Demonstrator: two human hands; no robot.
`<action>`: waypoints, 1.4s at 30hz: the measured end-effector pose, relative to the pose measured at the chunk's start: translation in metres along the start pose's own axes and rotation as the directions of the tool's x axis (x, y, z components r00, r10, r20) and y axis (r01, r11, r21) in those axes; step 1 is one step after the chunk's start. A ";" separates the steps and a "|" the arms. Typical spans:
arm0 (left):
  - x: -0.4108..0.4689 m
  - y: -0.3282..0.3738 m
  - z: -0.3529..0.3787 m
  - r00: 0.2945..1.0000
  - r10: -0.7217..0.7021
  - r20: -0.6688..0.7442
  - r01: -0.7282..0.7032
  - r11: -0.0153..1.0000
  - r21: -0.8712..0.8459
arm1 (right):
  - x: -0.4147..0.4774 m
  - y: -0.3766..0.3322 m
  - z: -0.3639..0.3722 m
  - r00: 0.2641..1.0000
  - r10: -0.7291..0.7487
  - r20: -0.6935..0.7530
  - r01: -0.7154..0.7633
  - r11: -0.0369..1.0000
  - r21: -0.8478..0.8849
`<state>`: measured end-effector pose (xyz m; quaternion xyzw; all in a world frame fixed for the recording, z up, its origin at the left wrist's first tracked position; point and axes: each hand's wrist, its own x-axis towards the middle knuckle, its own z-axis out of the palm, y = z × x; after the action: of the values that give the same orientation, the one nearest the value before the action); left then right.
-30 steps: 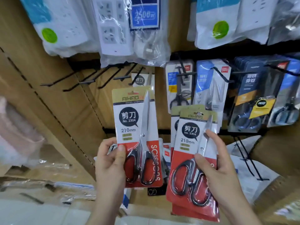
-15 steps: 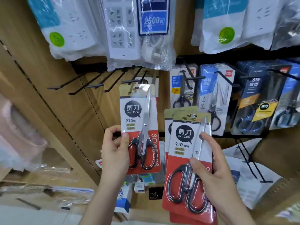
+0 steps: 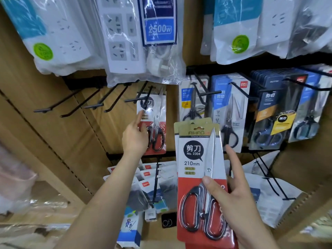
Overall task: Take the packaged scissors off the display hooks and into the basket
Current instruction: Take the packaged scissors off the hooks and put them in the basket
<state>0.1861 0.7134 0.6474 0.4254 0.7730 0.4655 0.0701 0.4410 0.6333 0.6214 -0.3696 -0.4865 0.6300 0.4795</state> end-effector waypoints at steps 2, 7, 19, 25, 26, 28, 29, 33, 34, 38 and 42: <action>0.013 0.003 0.003 0.998 -0.011 0.055 0.005 0.995 0.102 | 0.001 -0.001 0.001 1.000 -0.011 -0.020 0.011 1.000 -0.010; 0.000 0.008 -0.007 0.984 -0.036 0.174 0.018 0.995 0.101 | 0.004 0.001 0.004 1.000 -0.007 -0.009 0.008 1.000 0.024; -0.140 0.011 -0.023 0.911 -0.106 0.398 0.287 0.855 -0.431 | 0.009 0.018 0.022 0.992 -0.073 -0.104 0.069 0.997 -0.040; -0.145 0.005 -0.029 0.882 -0.153 0.445 0.392 0.761 -0.517 | 0.006 0.017 0.011 0.994 -0.053 -0.096 0.049 0.998 -0.046; -0.146 0.005 -0.029 0.871 -0.174 0.460 0.437 0.704 -0.560 | 0.006 0.015 0.011 0.995 -0.062 -0.081 0.058 0.997 -0.048; -0.146 0.006 -0.028 0.852 -0.214 0.477 0.506 0.565 -0.652 | 0.008 0.015 0.010 0.994 -0.077 -0.074 0.074 0.996 -0.046; -0.147 0.006 -0.029 0.850 -0.225 0.476 0.518 0.523 -0.677 | 0.008 0.016 0.008 0.994 -0.076 -0.080 0.072 0.996 -0.044; -0.147 0.000 -0.038 0.913 -0.199 0.356 0.405 0.552 -0.729 | 0.008 0.015 0.004 0.986 -0.097 -0.137 0.091 0.995 -0.049; -0.147 -0.002 -0.043 0.936 -0.172 0.308 0.348 0.595 -0.725 | 0.007 0.013 0.002 0.983 -0.107 -0.149 0.098 0.993 -0.071; -0.144 -0.007 -0.063 0.987 -0.054 0.154 0.147 0.703 -0.696 | 0.007 0.008 -0.003 0.976 -0.148 -0.161 0.131 0.985 -0.112; -0.131 -0.012 -0.068 0.999 -0.012 0.040 0.035 0.763 -0.646 | 0.009 0.014 0.004 0.981 -0.174 -0.083 0.161 0.977 -0.142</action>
<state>0.2270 0.5707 0.6383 0.3733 0.5694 0.6951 0.2309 0.4318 0.6403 0.6091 -0.3881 -0.5340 0.5349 0.5273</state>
